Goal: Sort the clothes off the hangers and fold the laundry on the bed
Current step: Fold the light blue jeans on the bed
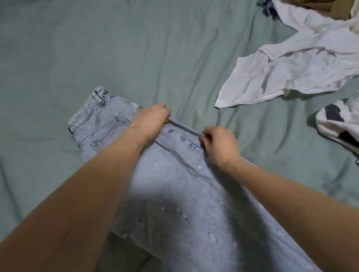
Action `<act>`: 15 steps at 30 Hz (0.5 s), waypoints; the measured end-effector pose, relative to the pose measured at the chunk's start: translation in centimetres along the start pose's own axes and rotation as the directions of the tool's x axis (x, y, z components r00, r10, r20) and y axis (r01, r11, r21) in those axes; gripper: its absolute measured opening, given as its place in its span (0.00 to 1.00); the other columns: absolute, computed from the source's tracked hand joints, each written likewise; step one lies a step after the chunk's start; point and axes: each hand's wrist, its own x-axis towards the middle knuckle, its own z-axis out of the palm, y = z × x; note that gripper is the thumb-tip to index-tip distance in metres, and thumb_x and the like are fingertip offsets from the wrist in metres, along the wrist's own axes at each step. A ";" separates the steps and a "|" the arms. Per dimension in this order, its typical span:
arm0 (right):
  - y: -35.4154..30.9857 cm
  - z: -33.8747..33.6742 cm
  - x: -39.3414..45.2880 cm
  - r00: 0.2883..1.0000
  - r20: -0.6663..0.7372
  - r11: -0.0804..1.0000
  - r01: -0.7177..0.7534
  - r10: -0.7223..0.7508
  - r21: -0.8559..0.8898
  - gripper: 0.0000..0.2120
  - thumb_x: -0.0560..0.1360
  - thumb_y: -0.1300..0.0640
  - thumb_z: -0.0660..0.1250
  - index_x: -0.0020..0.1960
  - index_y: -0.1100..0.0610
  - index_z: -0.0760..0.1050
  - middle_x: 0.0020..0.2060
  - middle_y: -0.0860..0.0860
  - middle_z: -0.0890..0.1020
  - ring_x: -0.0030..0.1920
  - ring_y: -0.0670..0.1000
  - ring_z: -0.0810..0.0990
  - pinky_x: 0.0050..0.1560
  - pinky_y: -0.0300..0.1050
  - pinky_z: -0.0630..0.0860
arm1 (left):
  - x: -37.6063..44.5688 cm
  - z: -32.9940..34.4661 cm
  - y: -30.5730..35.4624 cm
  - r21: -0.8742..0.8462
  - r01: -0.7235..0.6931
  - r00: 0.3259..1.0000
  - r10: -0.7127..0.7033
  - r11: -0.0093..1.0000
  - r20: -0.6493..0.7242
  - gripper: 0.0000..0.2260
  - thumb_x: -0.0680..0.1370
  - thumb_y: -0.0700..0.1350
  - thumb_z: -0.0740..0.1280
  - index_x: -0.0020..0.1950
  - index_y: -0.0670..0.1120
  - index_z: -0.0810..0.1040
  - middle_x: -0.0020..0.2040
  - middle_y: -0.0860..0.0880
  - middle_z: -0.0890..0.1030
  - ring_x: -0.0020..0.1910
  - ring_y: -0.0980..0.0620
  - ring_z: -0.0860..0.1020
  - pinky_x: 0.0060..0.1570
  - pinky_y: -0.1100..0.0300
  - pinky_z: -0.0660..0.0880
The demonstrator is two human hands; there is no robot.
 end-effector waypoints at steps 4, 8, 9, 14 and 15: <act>0.7 -0.1 0.1 0.995 -0.011 0.991 0.098 -0.099 -0.090 0.09 0.78 0.57 0.61 0.51 0.60 0.78 0.49 0.57 0.78 0.51 0.61 0.76 0.44 0.50 0.70 | -1.9 3.7 0.9 -0.255 0.081 0.986 -0.114 0.964 -0.119 0.12 0.79 0.37 0.61 0.62 0.41 0.74 0.62 0.41 0.72 0.58 0.38 0.75 0.58 0.44 0.73; 0.6 -1.4 -3.1 0.957 -0.105 0.961 0.264 -0.271 -0.079 0.05 0.76 0.60 0.65 0.44 0.62 0.74 0.42 0.58 0.75 0.45 0.60 0.74 0.44 0.51 0.68 | -4.1 3.9 3.4 -0.329 -0.198 0.947 0.093 0.923 -0.308 0.11 0.80 0.42 0.63 0.61 0.45 0.77 0.58 0.46 0.77 0.58 0.44 0.73 0.62 0.51 0.68; 0.9 -1.9 -4.2 0.962 -0.073 0.962 0.254 -0.261 -0.096 0.05 0.76 0.59 0.66 0.44 0.61 0.73 0.42 0.58 0.75 0.45 0.60 0.74 0.43 0.51 0.69 | -4.5 3.5 4.1 -0.323 -0.313 0.926 0.213 0.893 -0.311 0.10 0.79 0.44 0.63 0.59 0.46 0.78 0.56 0.47 0.78 0.57 0.45 0.73 0.61 0.52 0.68; 3.2 -4.5 -10.2 0.987 0.154 0.960 0.090 -0.050 -0.265 0.05 0.76 0.57 0.63 0.50 0.57 0.73 0.49 0.55 0.77 0.52 0.59 0.77 0.43 0.49 0.70 | -5.3 2.1 7.1 -0.315 -0.482 0.874 0.475 0.818 -0.105 0.14 0.76 0.51 0.68 0.59 0.48 0.79 0.55 0.49 0.80 0.58 0.46 0.74 0.63 0.52 0.68; 3.5 -4.9 -11.1 0.986 0.168 0.950 0.074 -0.023 -0.305 0.05 0.76 0.58 0.62 0.51 0.56 0.72 0.50 0.55 0.78 0.53 0.58 0.78 0.43 0.48 0.70 | -5.4 1.9 7.8 -0.294 -0.491 0.867 0.492 0.820 -0.076 0.14 0.75 0.51 0.70 0.59 0.48 0.79 0.55 0.48 0.81 0.59 0.46 0.74 0.62 0.52 0.67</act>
